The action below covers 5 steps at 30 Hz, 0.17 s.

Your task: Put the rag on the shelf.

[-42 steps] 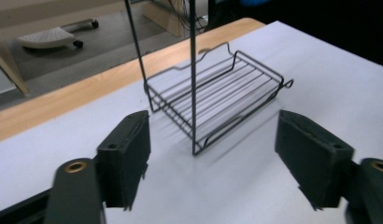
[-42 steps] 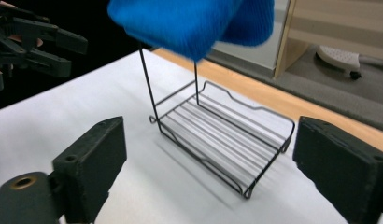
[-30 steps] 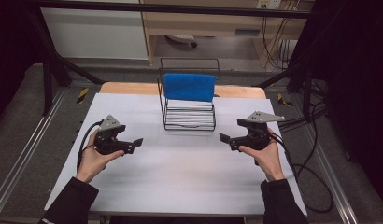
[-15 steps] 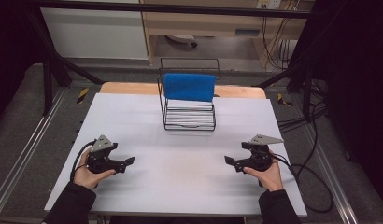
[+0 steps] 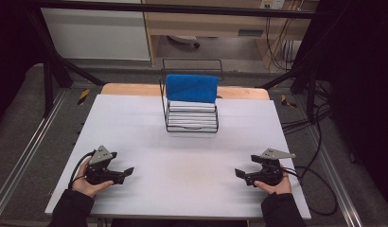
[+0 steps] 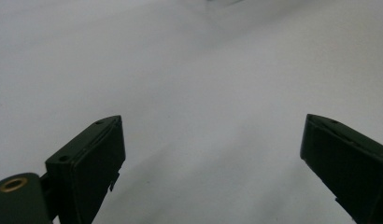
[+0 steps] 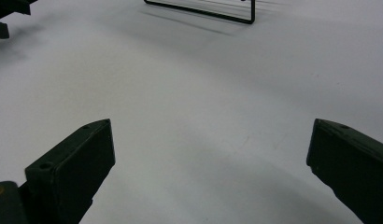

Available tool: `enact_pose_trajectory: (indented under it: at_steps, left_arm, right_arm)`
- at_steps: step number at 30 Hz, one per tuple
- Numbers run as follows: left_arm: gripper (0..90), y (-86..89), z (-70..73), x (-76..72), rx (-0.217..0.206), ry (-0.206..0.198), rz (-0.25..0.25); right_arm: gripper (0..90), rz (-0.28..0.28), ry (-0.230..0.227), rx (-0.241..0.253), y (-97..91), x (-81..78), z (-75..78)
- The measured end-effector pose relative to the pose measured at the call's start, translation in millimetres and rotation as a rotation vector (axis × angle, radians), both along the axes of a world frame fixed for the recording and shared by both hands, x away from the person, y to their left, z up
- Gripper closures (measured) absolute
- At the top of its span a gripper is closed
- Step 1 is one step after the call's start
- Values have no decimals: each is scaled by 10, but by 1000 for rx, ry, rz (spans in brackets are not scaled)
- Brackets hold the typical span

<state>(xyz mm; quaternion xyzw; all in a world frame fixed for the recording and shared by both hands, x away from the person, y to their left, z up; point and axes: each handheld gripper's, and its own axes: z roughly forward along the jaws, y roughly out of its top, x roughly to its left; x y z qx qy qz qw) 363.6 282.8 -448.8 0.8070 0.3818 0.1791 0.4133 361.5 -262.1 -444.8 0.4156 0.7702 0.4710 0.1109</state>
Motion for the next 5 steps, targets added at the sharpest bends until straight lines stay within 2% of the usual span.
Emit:
enact_pose_trajectory:
  at_steps: [5]
  left_arm:
    - [68,11,-7,-3,0,-3,2]
  right_arm:
    - [15,1,14,-29,10,3,-19]
